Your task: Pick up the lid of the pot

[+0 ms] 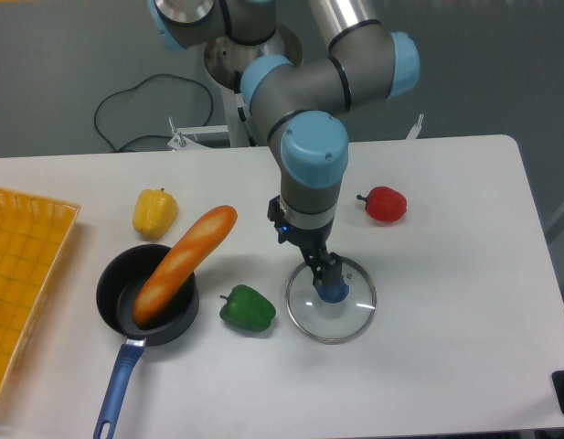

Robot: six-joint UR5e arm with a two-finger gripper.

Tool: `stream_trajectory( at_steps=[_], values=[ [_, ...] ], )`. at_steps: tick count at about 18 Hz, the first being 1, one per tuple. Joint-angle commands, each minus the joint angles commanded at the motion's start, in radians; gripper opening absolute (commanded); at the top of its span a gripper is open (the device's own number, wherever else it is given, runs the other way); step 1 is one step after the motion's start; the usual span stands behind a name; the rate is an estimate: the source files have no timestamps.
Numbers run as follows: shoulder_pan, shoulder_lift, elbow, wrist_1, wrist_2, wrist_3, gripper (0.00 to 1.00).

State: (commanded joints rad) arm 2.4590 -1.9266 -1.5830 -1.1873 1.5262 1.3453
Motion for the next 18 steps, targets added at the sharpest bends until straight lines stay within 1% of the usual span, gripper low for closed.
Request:
stream_trajectory(
  at_steps=[3, 10, 15, 18],
  values=[
    [-0.005, -0.018, -0.009, 0.005, 0.106, -0.009, 1.0],
    [0.018, -0.034, -0.011, 0.003, 0.106, -0.005, 1.0],
    [0.032, -0.066, -0.012, 0.003, 0.095, -0.011, 1.0],
    [0.035, -0.083, -0.017, 0.031, 0.094, -0.012, 1.0]
  ],
)
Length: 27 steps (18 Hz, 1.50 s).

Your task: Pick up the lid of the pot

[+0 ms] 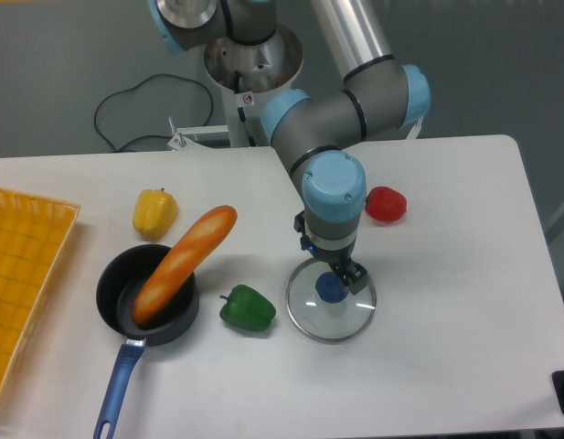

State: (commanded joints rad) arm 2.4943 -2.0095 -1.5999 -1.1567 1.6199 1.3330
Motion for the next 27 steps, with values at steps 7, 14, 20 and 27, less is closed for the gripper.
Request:
stream_trajectory(
  at_steps=[7, 14, 20, 27],
  values=[
    [0.002, -0.02, 0.0, 0.022, 0.0, 0.002, 1.0],
    [0.003, -0.028, 0.002, 0.023, -0.002, 0.002, 1.0],
    [0.008, -0.032, 0.002, 0.029, -0.023, 0.003, 1.0],
    [0.008, -0.032, 0.0, 0.028, -0.023, 0.003, 1.0]
  ],
)
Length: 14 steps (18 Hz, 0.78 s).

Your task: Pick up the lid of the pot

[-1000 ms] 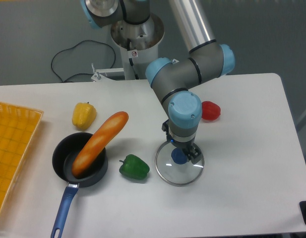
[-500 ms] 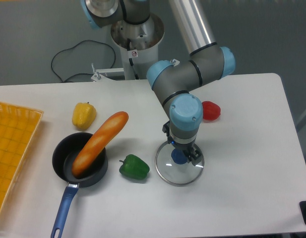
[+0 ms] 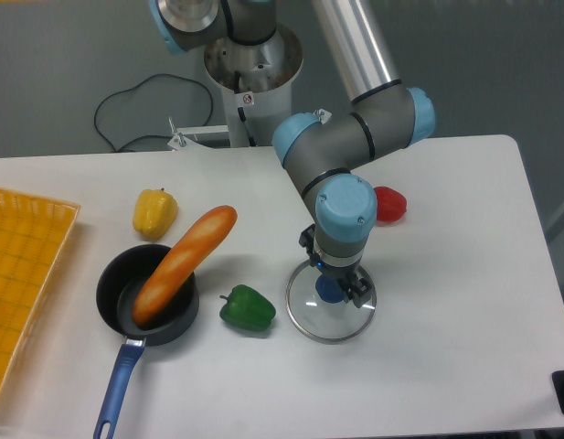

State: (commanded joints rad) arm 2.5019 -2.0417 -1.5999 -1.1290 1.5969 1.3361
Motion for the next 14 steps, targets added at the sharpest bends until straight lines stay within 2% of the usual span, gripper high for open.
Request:
stream_trajectory(
  at_steps=[4, 7, 14],
  values=[
    [-0.002, 0.009, -0.005, -0.003, 0.002, 0.002, 1.0],
    [-0.008, 0.04, -0.064, 0.005, 0.005, 0.011, 1.0],
    [-0.032, 0.075, -0.09, -0.002, 0.0, 0.006, 1.0]
  ],
)
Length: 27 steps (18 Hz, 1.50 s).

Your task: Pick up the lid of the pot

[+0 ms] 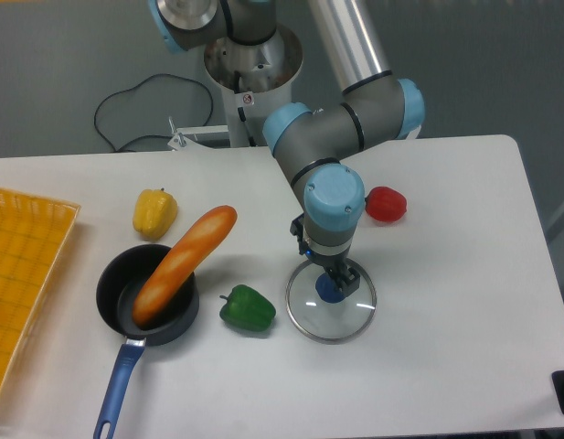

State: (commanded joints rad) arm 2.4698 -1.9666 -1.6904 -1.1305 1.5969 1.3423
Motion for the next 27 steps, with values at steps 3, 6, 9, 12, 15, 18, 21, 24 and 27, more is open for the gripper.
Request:
stream_trajectory(
  at_steps=[3, 6, 9, 12, 15, 18, 21, 24, 27],
  values=[
    [-0.015, 0.015, -0.021, 0.0, 0.0, 0.001, 1.0],
    [-0.018, 0.049, -0.055, 0.0, 0.002, 0.005, 1.0],
    [-0.019, 0.054, -0.061, 0.0, 0.002, 0.005, 1.0],
    [-0.012, 0.048, -0.061, 0.002, 0.008, 0.006, 1.0],
    [-0.017, 0.052, -0.068, 0.002, 0.006, 0.005, 1.0],
    [-0.017, 0.042, -0.054, 0.006, 0.006, 0.003, 1.0],
    [-0.009, 0.0, -0.009, 0.029, 0.003, 0.002, 1.0],
    [0.012, -0.02, 0.012, 0.038, 0.002, 0.005, 1.0],
    [0.02, -0.041, 0.024, 0.055, 0.002, 0.005, 1.0]
  ],
)
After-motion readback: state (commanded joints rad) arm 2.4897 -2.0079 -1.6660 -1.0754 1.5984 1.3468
